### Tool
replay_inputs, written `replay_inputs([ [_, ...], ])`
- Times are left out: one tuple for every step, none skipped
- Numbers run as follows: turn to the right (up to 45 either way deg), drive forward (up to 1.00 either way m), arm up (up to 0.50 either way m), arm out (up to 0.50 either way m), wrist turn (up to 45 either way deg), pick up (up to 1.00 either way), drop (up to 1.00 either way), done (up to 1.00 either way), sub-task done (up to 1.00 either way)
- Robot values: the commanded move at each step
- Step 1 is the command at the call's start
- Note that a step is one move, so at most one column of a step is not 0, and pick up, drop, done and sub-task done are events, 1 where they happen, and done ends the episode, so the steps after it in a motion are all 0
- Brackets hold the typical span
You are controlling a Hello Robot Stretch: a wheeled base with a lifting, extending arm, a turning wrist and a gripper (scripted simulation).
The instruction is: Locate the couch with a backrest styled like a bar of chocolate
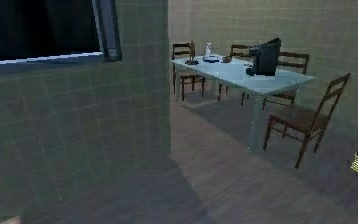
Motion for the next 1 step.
replay_inputs([
  [0.0, 1.0, 0.0, 0.0, 0.0, 0.0, 0.0, 0.0, 0.0],
])
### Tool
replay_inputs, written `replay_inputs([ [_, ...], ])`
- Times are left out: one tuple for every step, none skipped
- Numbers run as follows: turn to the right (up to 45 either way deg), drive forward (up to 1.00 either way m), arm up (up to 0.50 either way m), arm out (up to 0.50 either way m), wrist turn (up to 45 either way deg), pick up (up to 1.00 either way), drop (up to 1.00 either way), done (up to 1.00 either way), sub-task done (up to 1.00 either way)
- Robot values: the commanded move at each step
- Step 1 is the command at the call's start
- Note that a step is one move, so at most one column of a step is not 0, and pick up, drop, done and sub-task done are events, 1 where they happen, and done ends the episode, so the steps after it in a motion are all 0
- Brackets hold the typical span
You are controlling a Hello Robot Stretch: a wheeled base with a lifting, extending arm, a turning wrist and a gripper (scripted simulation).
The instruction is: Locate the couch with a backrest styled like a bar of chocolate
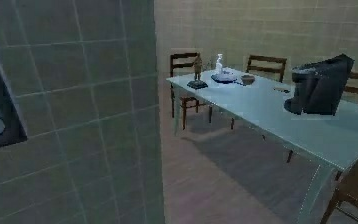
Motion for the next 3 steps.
replay_inputs([
  [3.0, 0.0, 0.0, 0.0, 0.0, 0.0, 0.0, 0.0, 0.0],
  [0.0, 0.8, 0.0, 0.0, 0.0, 0.0, 0.0, 0.0, 0.0],
  [-30.0, 0.0, 0.0, 0.0, 0.0, 0.0, 0.0, 0.0, 0.0],
])
